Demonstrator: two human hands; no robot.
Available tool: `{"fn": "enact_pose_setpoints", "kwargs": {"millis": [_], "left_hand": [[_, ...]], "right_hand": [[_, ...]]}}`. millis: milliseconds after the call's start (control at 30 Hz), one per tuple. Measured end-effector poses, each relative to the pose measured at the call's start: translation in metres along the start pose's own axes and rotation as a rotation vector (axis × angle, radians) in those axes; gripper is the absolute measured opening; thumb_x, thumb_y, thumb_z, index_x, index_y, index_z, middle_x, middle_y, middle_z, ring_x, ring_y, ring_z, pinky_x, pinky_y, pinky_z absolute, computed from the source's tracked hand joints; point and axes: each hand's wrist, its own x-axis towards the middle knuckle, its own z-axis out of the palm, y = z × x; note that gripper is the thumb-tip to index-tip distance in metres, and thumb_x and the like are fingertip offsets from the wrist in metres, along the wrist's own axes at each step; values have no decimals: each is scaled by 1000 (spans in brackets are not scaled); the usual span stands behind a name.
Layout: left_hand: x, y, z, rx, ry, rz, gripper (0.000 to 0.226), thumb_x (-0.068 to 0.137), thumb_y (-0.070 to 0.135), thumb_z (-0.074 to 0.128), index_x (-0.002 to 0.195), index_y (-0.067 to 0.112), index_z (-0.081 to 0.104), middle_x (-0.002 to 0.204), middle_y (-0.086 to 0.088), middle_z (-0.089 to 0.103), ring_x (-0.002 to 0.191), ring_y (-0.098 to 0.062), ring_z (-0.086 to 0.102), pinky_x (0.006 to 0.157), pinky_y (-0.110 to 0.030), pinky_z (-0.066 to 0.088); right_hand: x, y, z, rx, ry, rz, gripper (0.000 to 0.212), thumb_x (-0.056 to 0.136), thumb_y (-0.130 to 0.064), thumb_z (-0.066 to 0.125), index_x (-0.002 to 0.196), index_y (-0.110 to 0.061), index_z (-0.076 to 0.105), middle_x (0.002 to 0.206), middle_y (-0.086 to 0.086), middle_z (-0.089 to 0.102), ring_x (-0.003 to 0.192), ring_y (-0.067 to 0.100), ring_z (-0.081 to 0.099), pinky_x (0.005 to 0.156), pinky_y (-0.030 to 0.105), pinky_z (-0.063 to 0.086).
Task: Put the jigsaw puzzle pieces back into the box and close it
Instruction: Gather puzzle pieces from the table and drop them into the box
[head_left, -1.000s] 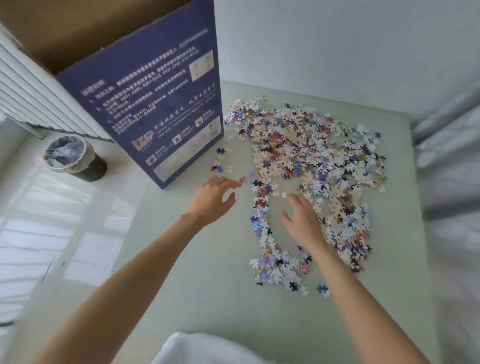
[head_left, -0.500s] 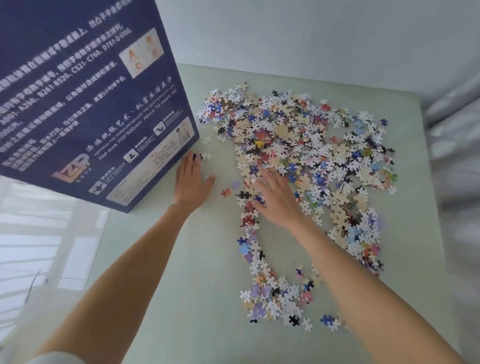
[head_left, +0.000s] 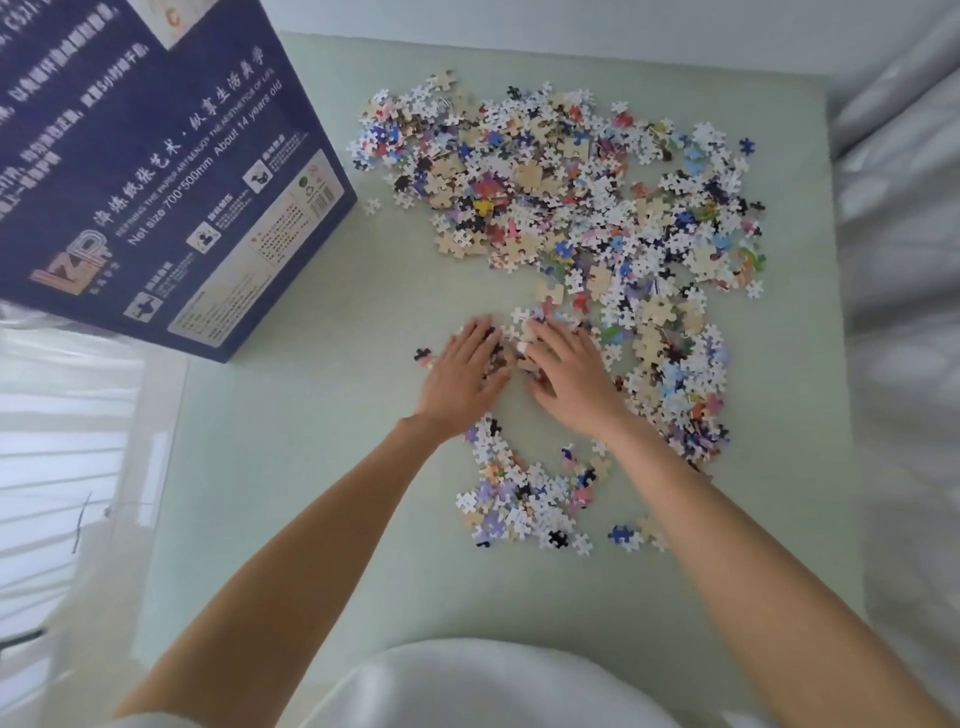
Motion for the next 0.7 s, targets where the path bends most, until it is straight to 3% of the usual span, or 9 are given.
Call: {"fn": "enact_pose_setpoints", "kwargs": {"millis": [133,233,300,367,467,567,700], "left_hand": [[-30,30,19,-42,-104,104,60,97,44,37,148,18,20,157,2,11,144,-10,3,115,-25,-3],[-56,31,19,-72,-66,159,55,93,34,53,143,21,34,149,0,34,140,-16,26,117,-40,15],[-79,26,20,-30,53,194,54,87,30,62,137,22,43,140,-1,47,132,-20,39,112,-46,28],[-104,21,20,43,138,119,60,82,35,67,137,25,44,137,0,49,128,-22,42,109,-42,31],[-142,20,28,122,42,-94,92,70,48,75,144,25,27,136,-5,38,118,-23,43,96,-38,41],[-160,28,47,99,-59,-162,95,67,40,79,143,24,24,130,-8,35,94,-24,57,78,-35,50],[-159,46,68,-54,29,-185,70,72,19,74,132,20,38,123,-8,42,79,-23,63,75,-39,53]], "right_hand": [[-67,-4,10,107,17,14,43,90,-24,57,131,-19,49,152,1,26,142,25,16,115,43,2],[-119,-3,12,175,206,187,29,84,-20,64,113,-20,62,145,-1,40,134,28,34,107,54,25],[-159,1,13,193,310,367,30,81,-17,66,111,-16,62,139,2,46,126,30,41,96,50,37],[-195,3,16,187,317,553,41,78,-15,68,117,-11,58,132,11,46,115,36,43,89,47,43],[-224,3,26,279,173,787,57,75,-15,71,126,-7,46,127,21,37,108,41,42,84,42,44],[-217,-12,34,352,141,740,60,77,-5,68,130,-5,40,127,20,35,105,37,50,88,39,46],[-170,-43,34,448,173,557,56,78,2,66,129,-4,43,131,16,36,109,26,52,96,29,46]]}}
